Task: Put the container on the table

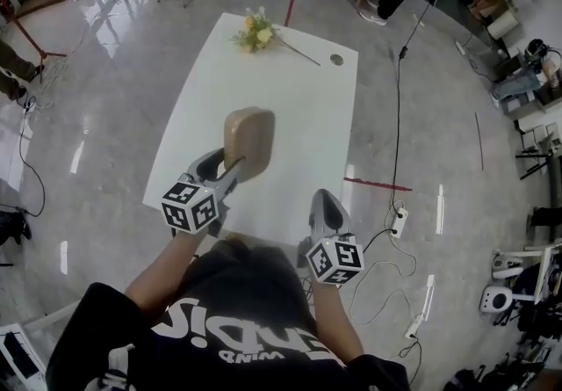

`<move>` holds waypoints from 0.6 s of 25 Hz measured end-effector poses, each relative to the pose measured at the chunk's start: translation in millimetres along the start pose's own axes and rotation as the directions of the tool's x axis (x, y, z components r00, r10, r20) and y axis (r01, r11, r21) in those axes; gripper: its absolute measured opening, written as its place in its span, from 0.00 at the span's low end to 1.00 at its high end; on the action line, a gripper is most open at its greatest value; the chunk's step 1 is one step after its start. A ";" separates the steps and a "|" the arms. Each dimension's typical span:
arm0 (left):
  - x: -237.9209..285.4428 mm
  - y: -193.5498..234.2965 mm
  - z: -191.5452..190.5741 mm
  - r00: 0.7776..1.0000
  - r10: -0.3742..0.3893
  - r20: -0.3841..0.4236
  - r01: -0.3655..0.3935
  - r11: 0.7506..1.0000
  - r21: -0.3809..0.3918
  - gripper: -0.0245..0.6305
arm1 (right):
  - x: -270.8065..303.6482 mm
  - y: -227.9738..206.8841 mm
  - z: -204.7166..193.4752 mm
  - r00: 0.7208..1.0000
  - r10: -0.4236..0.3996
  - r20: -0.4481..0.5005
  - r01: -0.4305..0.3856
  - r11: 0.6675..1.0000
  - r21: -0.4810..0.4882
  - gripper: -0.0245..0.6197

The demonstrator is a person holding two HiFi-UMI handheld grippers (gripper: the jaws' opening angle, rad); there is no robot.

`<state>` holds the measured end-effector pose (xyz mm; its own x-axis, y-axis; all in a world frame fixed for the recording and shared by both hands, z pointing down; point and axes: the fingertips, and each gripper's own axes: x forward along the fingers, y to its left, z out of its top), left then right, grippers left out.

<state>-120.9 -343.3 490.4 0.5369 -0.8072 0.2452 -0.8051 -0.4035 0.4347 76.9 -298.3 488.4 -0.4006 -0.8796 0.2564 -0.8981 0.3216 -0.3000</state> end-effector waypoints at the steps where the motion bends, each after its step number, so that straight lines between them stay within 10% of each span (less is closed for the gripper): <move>1: 5.0 1.9 -0.8 1.000 -0.002 -0.011 0.002 1.000 -0.009 0.37 | 3.3 -2.8 0.6 1.000 -0.002 -0.004 0.002 1.000 0.003 0.04; 15: 79.5 29.6 -49.8 0.984 -0.003 -0.177 -0.032 0.980 -0.197 0.37 | 46.1 -33.2 13.4 0.999 0.046 -0.027 -0.046 0.999 0.004 0.04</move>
<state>-89.5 -397.9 565.9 0.5755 -0.7170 0.3933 -0.7567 -0.2846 0.5885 90.8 -354.3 497.9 -0.4461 -0.8543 0.2668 -0.8782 0.3603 -0.3147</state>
